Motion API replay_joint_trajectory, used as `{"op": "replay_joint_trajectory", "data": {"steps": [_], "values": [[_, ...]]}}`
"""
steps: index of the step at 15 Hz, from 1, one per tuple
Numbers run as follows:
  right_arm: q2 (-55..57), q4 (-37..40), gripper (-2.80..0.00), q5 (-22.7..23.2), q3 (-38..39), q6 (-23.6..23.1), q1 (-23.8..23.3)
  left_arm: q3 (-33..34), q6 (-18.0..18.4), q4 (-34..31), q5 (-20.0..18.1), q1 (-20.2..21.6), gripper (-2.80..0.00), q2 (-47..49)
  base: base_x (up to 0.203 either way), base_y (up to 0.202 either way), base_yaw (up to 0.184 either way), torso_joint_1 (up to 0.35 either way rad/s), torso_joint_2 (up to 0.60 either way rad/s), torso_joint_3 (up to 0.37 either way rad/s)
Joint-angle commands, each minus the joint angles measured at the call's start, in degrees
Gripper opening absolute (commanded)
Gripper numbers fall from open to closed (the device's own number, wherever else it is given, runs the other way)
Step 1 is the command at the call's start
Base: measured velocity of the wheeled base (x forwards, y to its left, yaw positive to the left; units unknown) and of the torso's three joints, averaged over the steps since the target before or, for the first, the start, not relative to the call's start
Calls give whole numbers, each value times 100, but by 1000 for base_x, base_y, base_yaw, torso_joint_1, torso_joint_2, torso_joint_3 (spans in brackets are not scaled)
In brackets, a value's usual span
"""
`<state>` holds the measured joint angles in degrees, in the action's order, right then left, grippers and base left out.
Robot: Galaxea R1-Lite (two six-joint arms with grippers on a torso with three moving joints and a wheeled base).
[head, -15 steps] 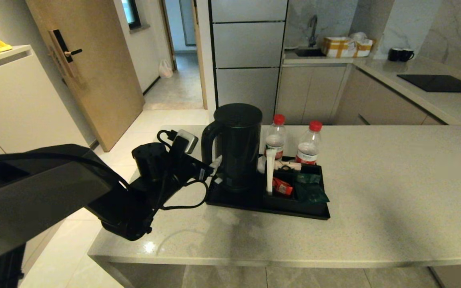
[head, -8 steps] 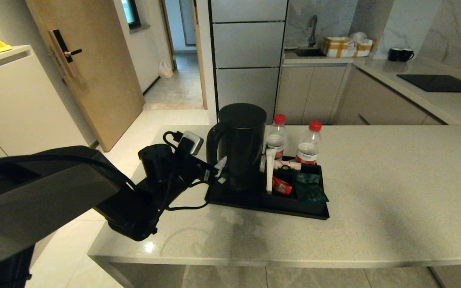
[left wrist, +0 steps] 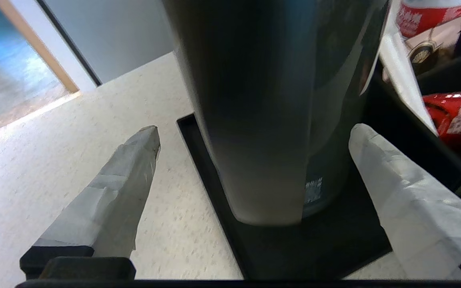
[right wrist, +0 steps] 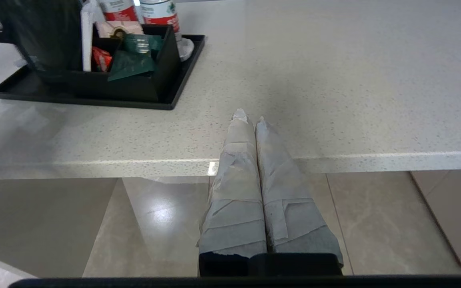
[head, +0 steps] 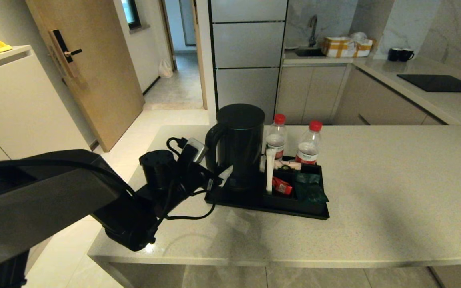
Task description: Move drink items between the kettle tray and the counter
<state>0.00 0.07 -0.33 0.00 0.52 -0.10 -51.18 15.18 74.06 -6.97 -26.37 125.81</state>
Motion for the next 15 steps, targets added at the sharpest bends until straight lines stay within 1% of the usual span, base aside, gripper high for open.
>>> {"op": "replay_joint_trajectory", "data": {"steps": [1,5,7,10,12,13,14,15], "values": [[-9,1,-280,-2,0,0,1,-120,12,38,-7,81,0,83,0,0,0,0,0,0],[-9,1,-280,-2,0,0,1,-64,-1,68,-18,256,0,5,0,0,0,0,0,0],[-9,1,-280,-2,0,0,1,-1,-21,82,-32,463,0,5,0,0,0,0,0,0],[-9,-7,-280,-2,0,0,1,11,-24,91,-32,563,0,-22,0,0,0,0,0,0],[-9,1,-280,-2,0,0,1,30,-80,82,-41,793,0,-111,0,0,0,0,0,0],[-9,1,-280,-2,0,0,1,95,-205,77,-67,927,0,-155,0,0,0,0,0,0],[-9,1,-280,-2,0,0,1,185,-255,87,-220,976,0,-169,0,0,0,0,0,0],[-9,1,-280,-2,0,0,-8,187,-261,91,-252,993,0,-180,0,0,0,0,0,0]]}}
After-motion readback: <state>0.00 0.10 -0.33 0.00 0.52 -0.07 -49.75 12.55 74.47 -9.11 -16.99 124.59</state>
